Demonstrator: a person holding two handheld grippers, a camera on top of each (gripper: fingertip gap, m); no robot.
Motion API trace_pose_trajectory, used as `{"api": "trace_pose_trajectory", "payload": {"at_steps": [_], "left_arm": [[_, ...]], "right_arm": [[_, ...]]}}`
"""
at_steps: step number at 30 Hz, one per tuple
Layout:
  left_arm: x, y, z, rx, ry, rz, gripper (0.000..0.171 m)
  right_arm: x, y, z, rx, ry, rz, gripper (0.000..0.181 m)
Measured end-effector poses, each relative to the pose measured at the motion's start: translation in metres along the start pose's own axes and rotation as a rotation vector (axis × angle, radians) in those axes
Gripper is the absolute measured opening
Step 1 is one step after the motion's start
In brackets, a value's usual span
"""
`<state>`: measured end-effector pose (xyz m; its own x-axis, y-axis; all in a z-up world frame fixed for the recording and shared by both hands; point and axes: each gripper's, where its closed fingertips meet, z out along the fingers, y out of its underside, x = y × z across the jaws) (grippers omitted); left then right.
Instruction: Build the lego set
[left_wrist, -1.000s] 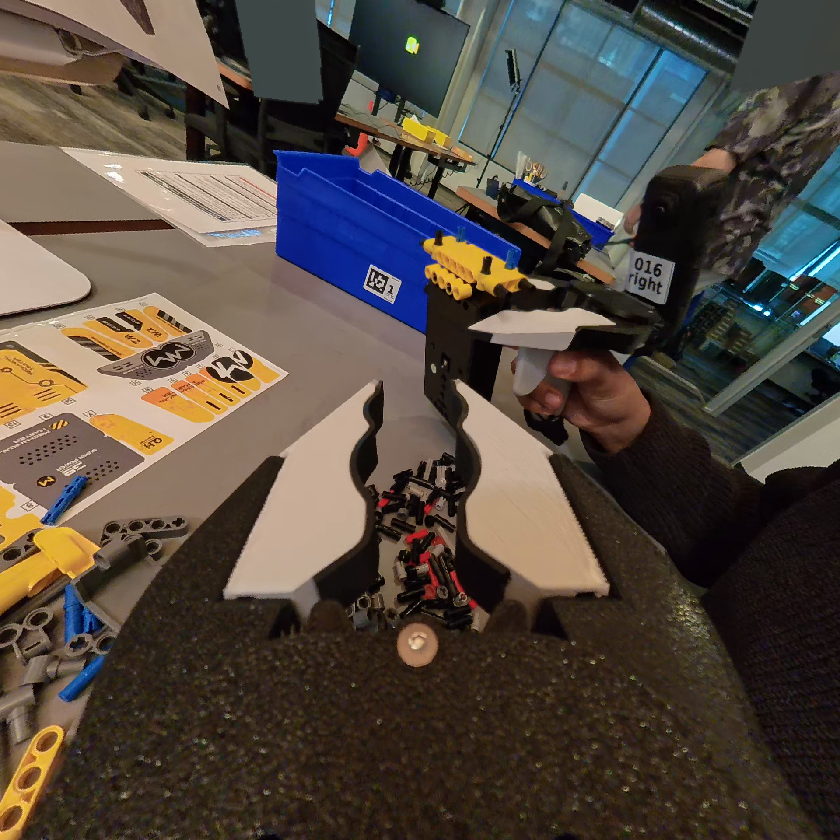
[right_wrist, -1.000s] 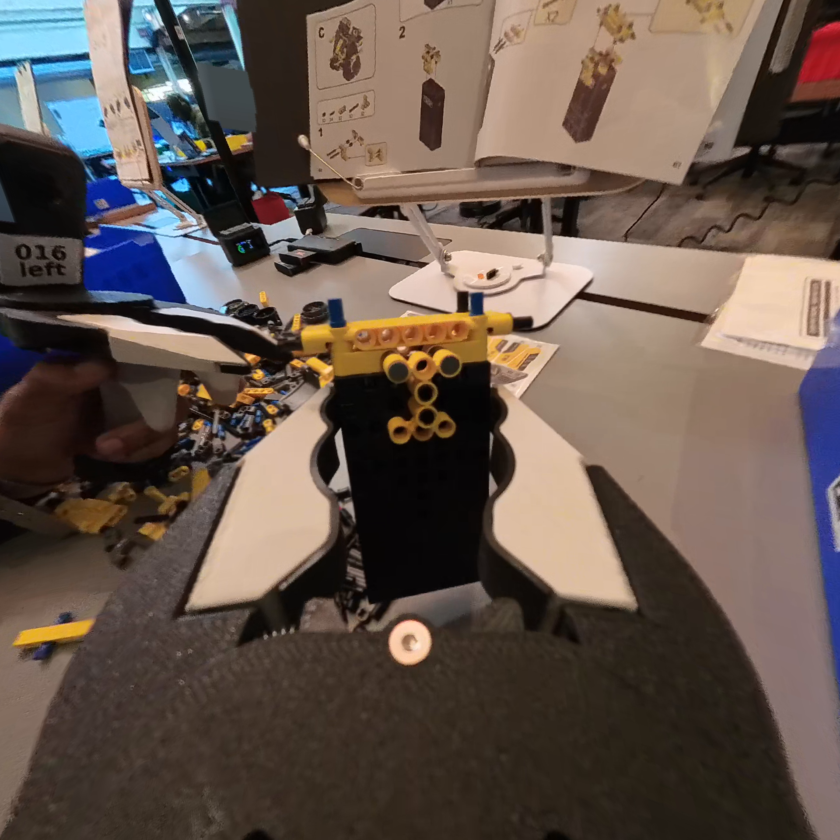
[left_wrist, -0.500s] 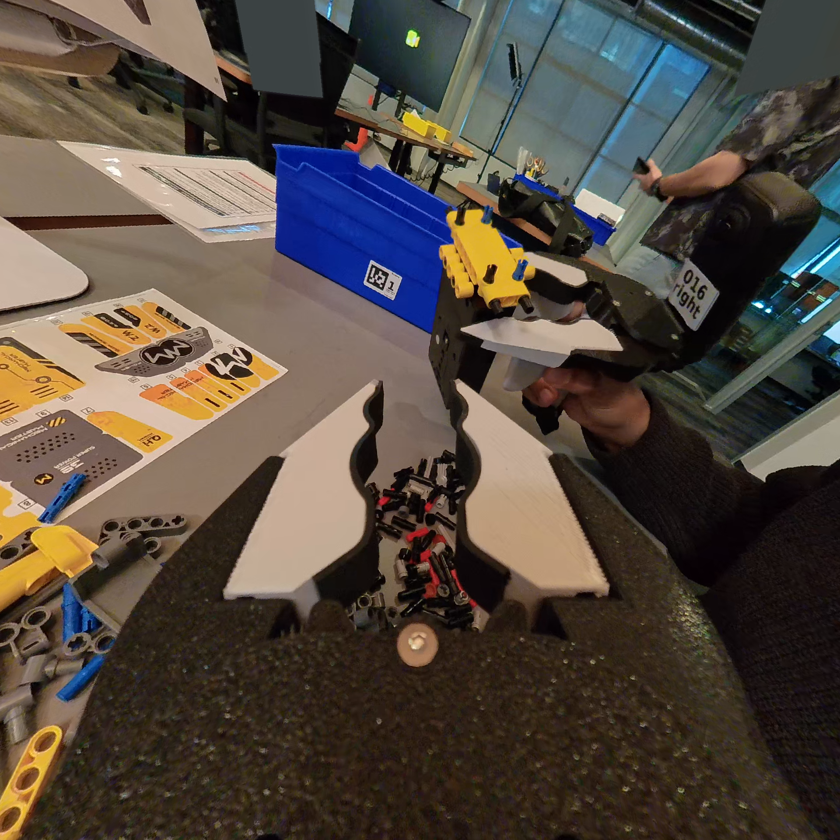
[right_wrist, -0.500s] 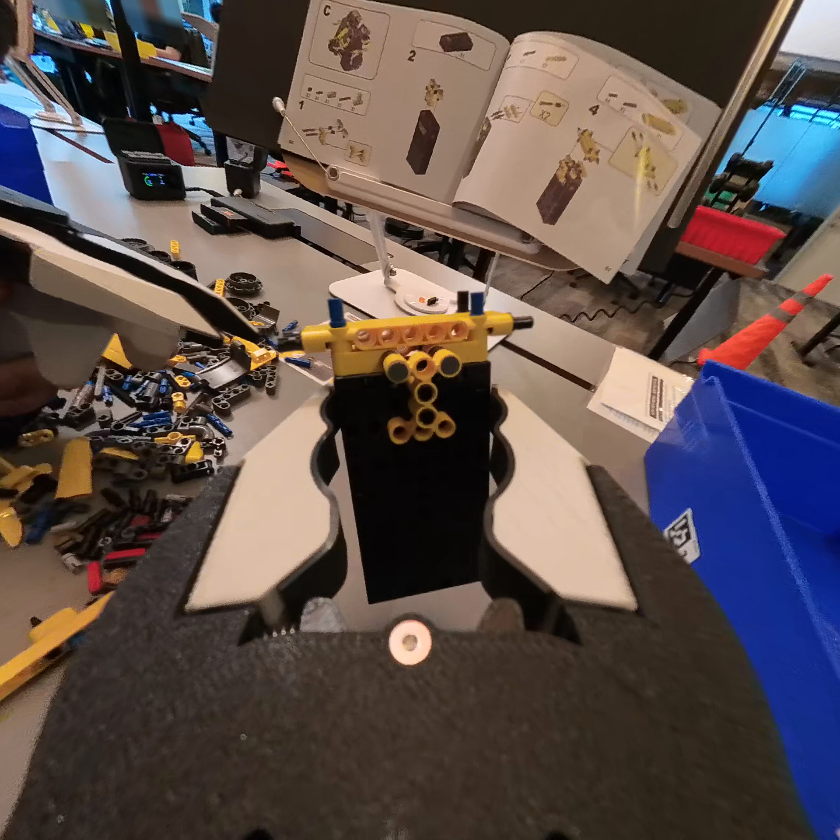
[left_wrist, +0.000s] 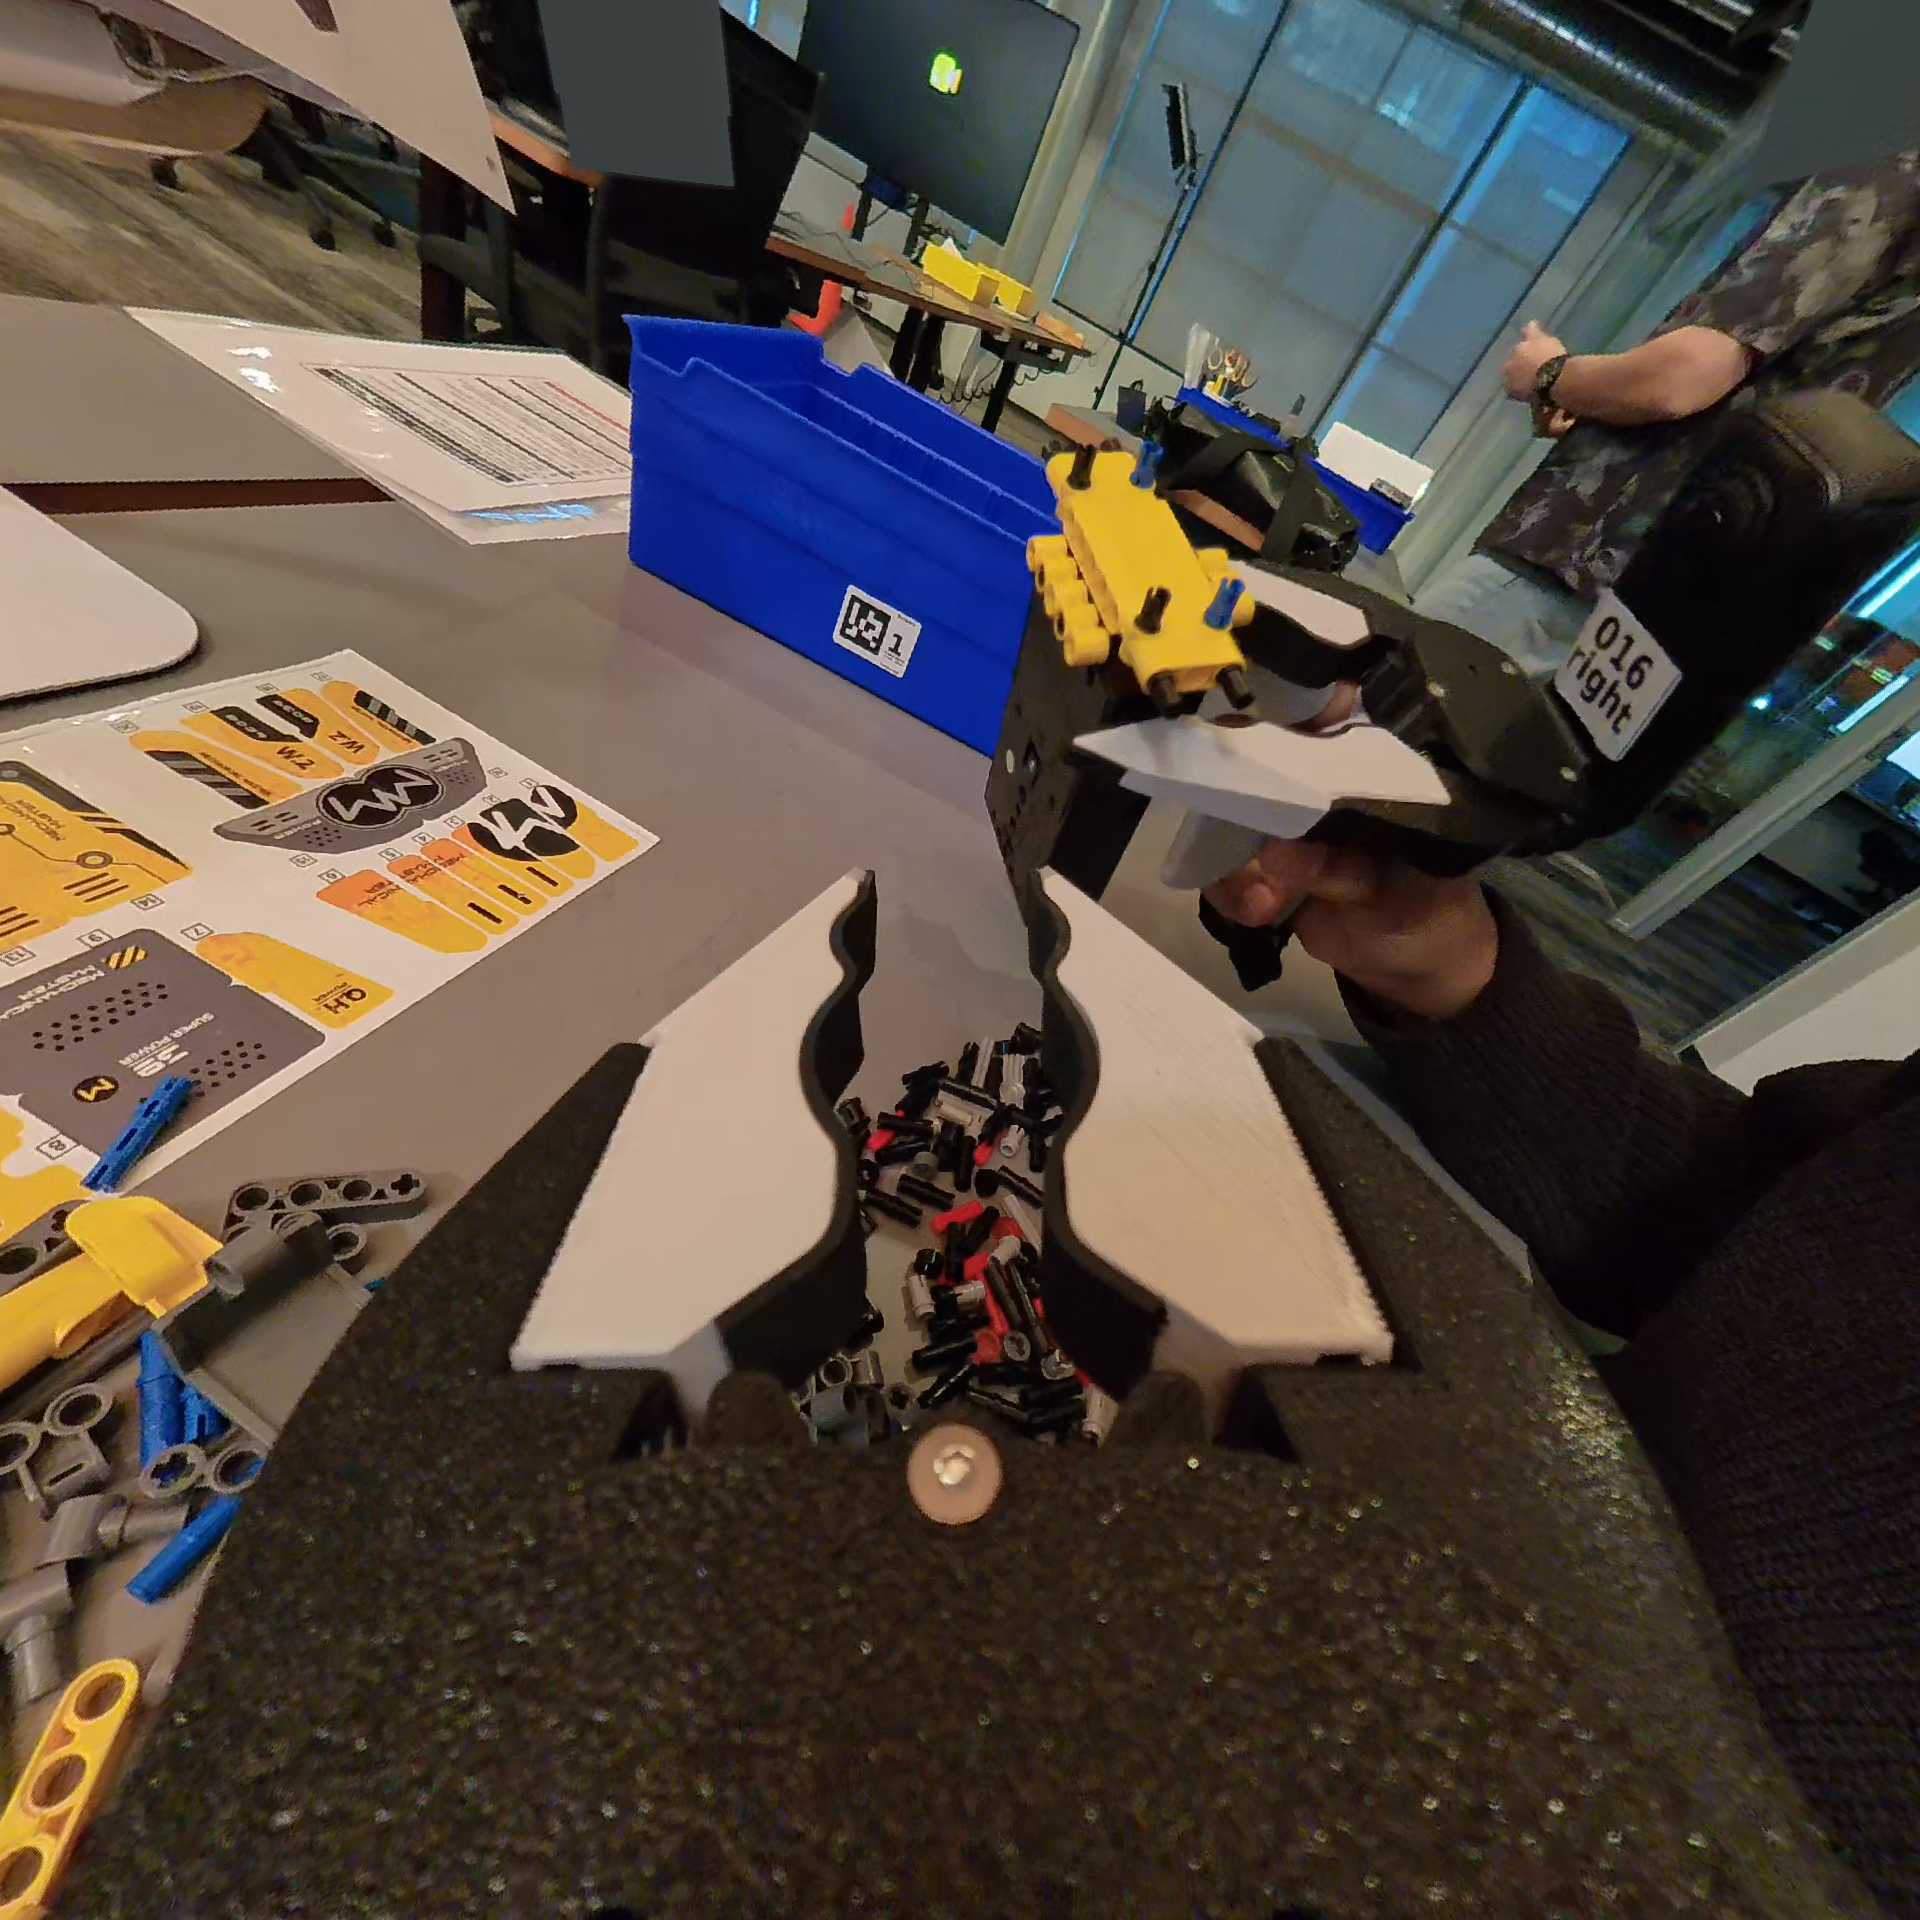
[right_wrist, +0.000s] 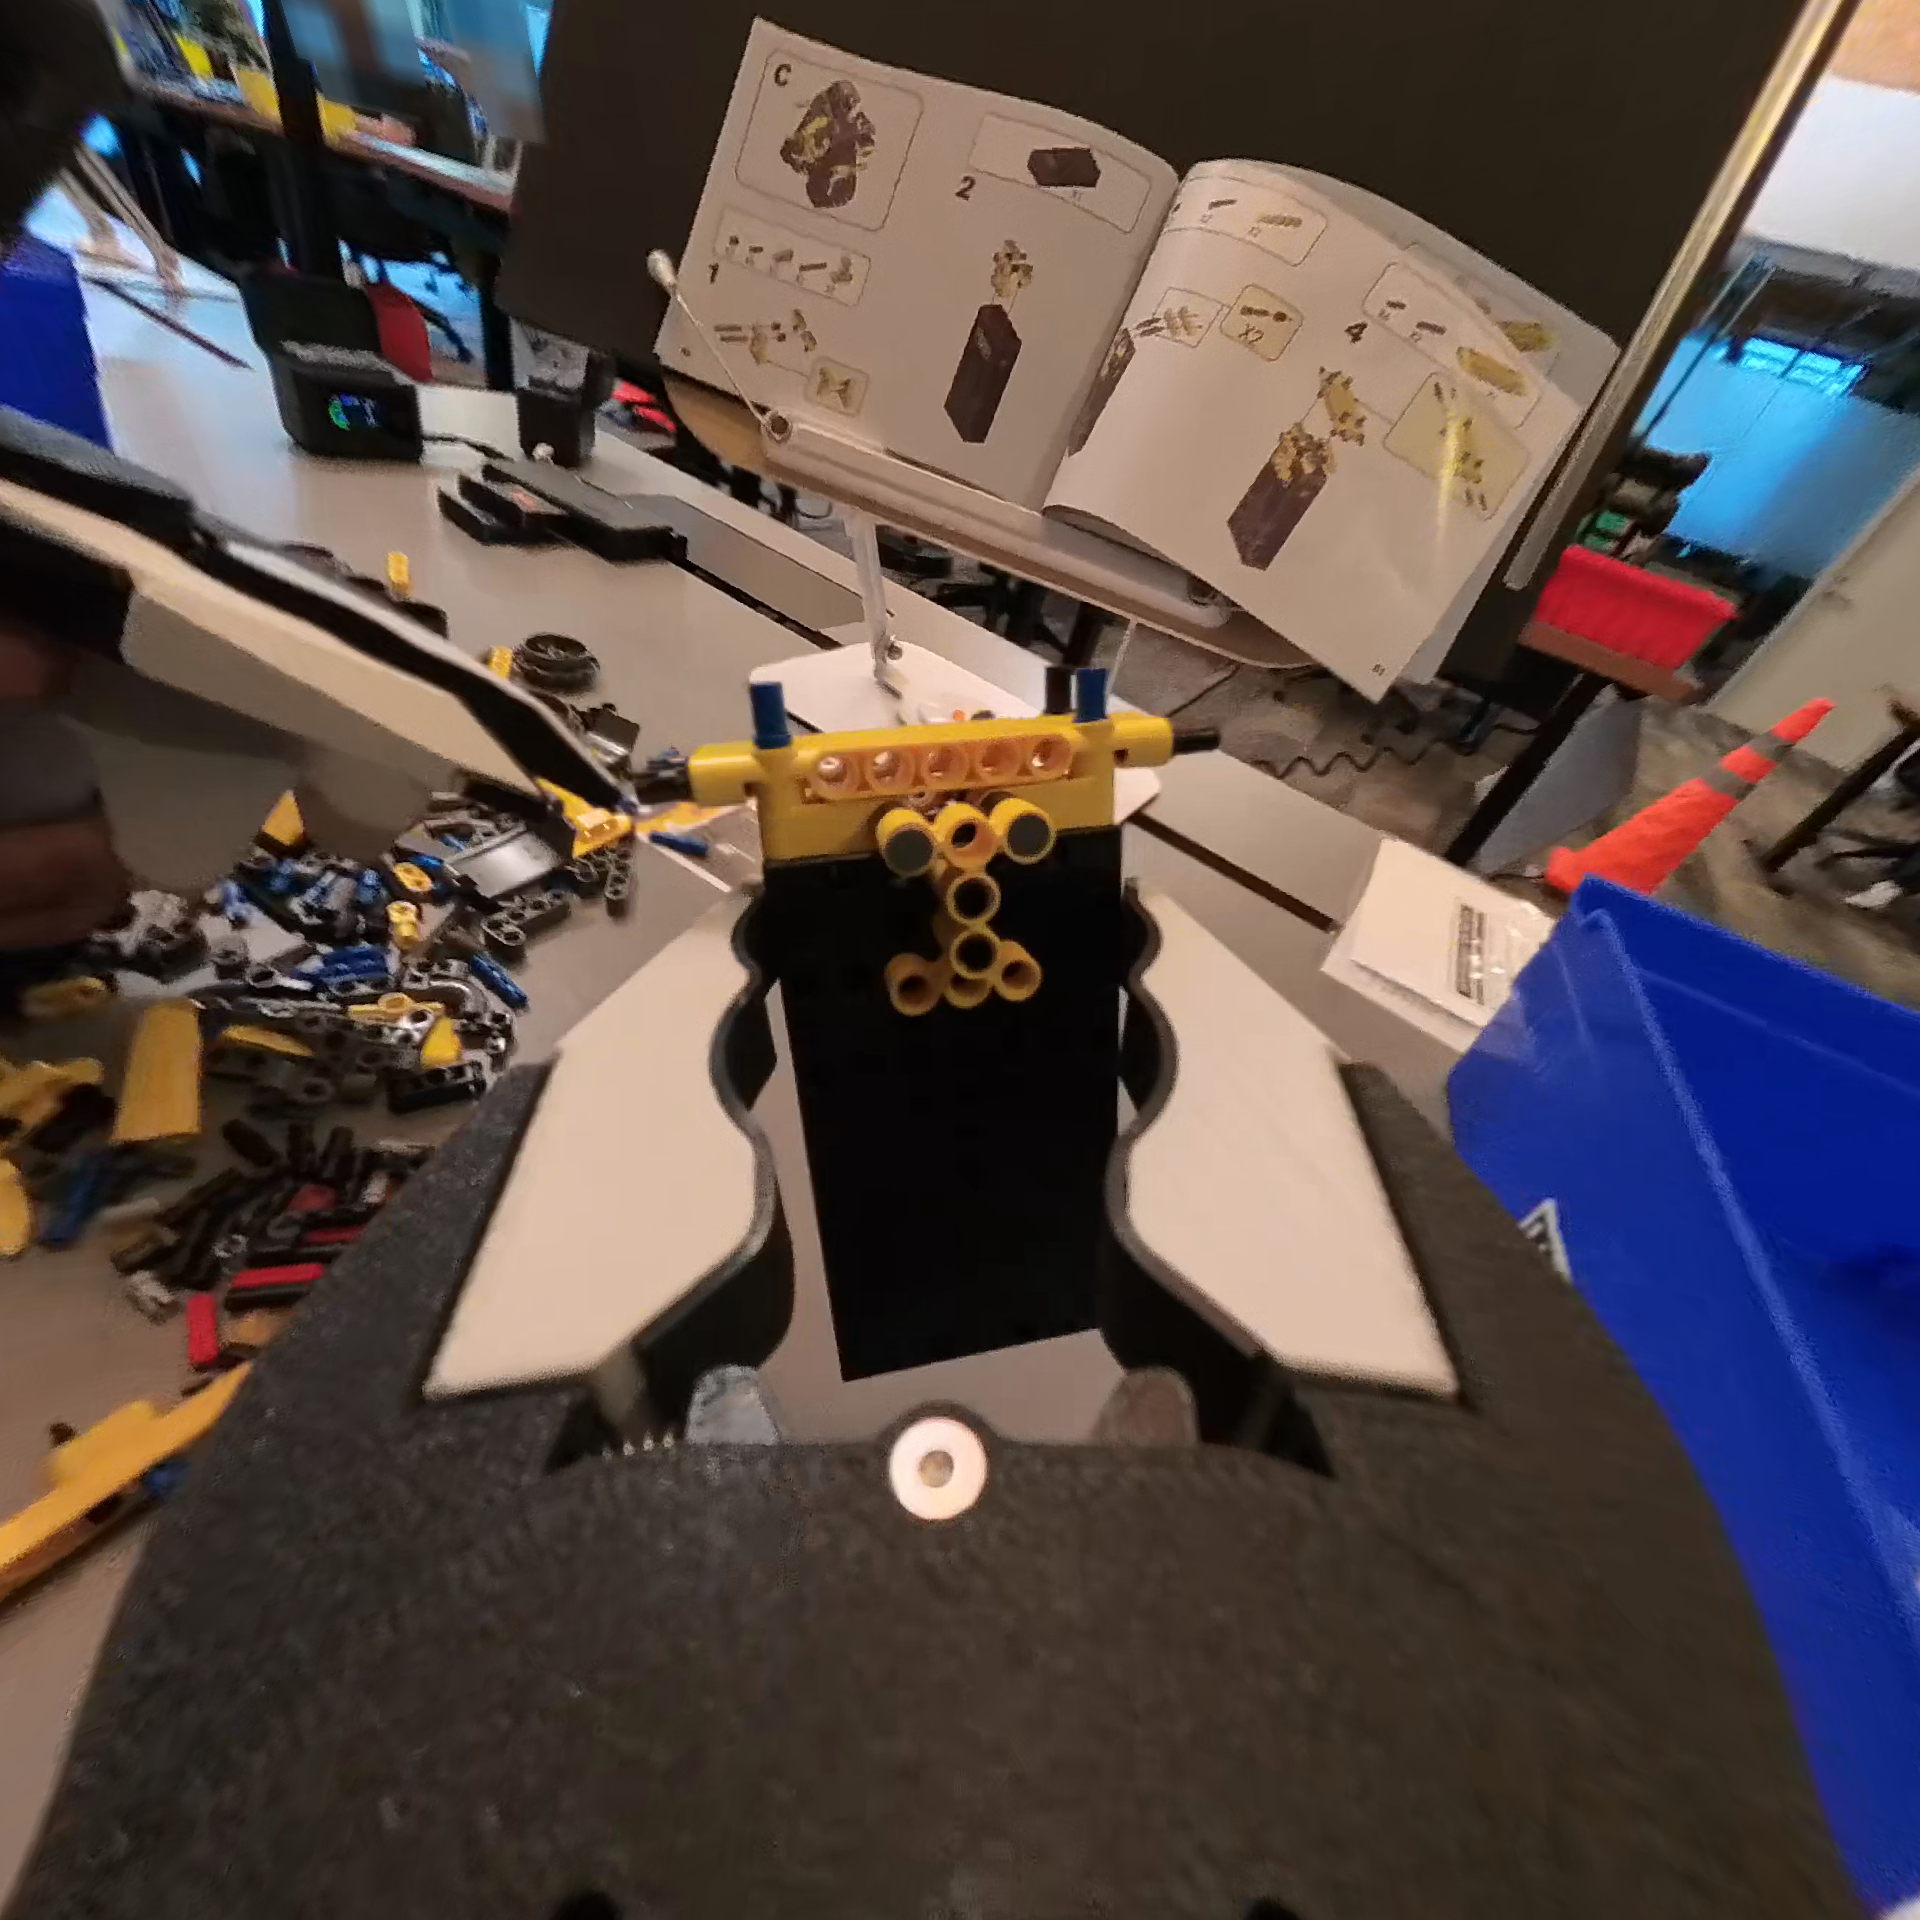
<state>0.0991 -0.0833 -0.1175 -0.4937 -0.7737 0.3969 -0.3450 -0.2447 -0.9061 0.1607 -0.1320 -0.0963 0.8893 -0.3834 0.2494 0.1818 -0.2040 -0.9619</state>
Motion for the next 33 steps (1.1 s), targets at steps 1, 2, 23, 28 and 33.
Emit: {"api": "trace_pose_trajectory", "payload": {"at_steps": [1,2,23,28,33], "left_arm": [[0.000,0.000,0.000,0.000,-0.001,0.001,0.029],[0.000,0.000,0.000,0.001,-0.001,0.001,0.029],[0.000,0.003,0.002,-0.012,0.003,-0.002,0.028],[0.000,0.004,0.002,-0.016,0.003,-0.004,0.029],[0.000,0.005,0.003,-0.020,0.004,-0.005,0.029]], "right_arm": [[0.002,0.000,-0.001,0.003,-0.003,0.026,0.065],[0.004,0.000,-0.001,0.005,-0.003,0.049,0.065],[0.030,0.016,0.000,-0.034,-0.087,0.636,0.065],[0.024,0.018,0.002,-0.053,-0.115,0.673,0.065],[0.026,0.020,0.002,-0.063,-0.113,0.704,0.065]]}}
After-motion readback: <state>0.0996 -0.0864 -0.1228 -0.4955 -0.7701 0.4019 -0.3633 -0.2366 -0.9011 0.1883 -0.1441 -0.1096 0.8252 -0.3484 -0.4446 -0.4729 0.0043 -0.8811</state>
